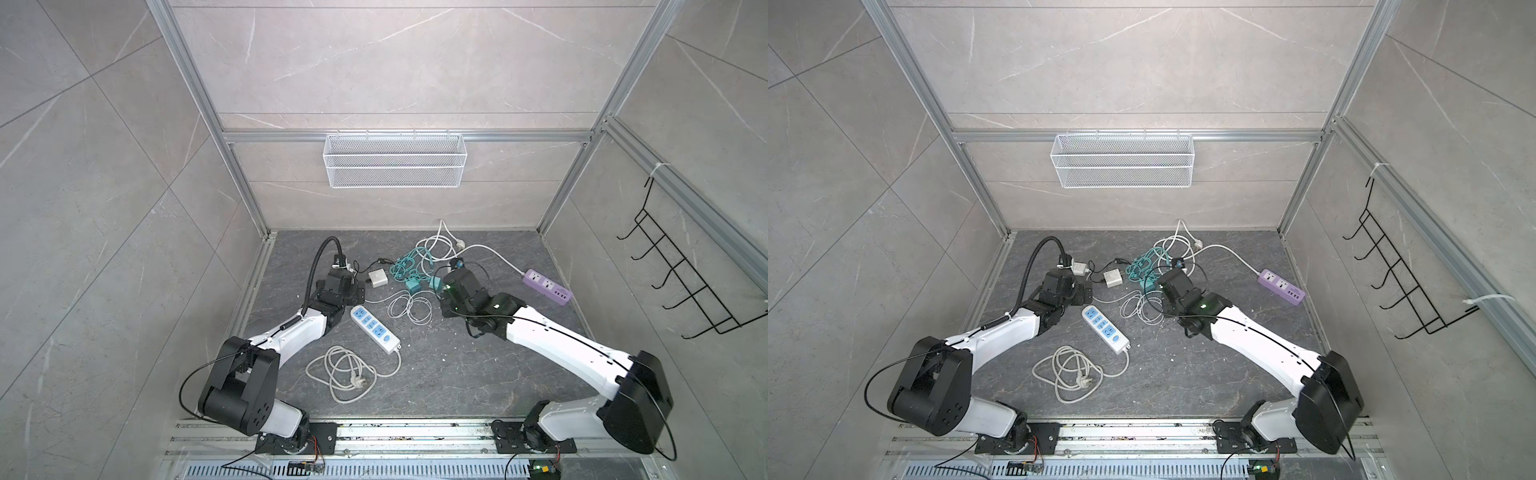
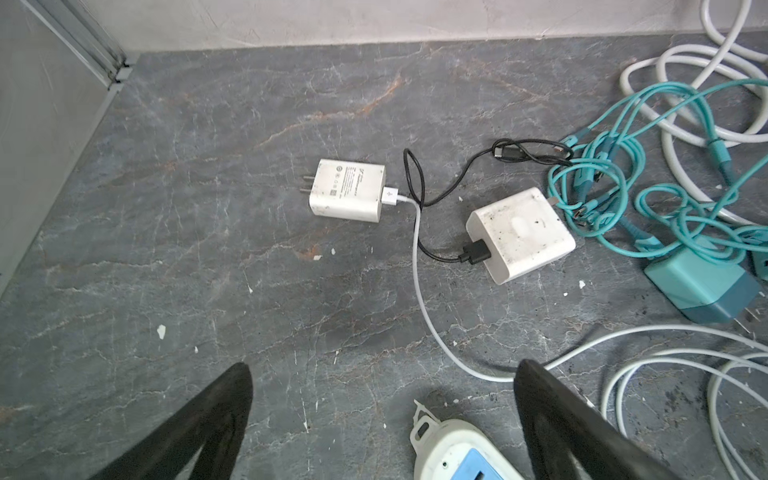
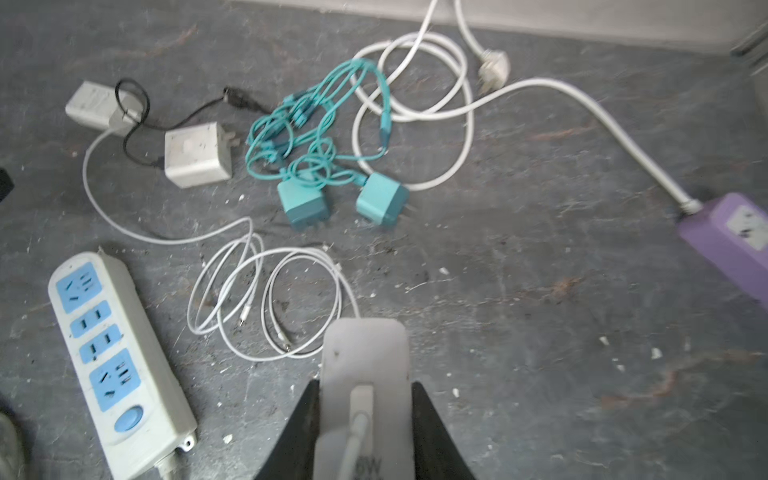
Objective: Insert the plug
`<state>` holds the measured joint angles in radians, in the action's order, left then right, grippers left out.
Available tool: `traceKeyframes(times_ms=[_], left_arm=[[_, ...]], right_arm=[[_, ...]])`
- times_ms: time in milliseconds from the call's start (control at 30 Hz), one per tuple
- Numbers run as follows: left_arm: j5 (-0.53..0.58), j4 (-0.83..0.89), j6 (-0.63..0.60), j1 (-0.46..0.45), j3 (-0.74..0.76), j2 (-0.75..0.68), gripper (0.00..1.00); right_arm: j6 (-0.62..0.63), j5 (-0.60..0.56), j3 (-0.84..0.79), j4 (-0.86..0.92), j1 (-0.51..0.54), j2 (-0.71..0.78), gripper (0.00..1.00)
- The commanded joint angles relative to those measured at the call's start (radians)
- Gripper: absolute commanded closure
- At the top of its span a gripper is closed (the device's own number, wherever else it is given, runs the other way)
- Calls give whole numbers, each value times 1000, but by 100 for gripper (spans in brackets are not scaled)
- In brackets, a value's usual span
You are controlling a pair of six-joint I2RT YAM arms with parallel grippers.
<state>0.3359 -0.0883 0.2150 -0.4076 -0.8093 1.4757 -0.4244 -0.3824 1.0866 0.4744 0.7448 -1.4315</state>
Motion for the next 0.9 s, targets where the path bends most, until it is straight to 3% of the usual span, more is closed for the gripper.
traceKeyframes(times_ms=[0,300,567,867], left_arm=[[-15,-32,78,11,12,14,0],[-173,-88,170,77,22,79,2],[-214,-190,203,92,56,118,5],[-288,-262,221,99,38,193,13]], right_arm=[[-61,31,19,-72,42,-77,89],[-286,77,52,-137,123,-155,89],[-444,24,79,-106,192,-226,89],[-501,98,114,-147,274,-271,88]])
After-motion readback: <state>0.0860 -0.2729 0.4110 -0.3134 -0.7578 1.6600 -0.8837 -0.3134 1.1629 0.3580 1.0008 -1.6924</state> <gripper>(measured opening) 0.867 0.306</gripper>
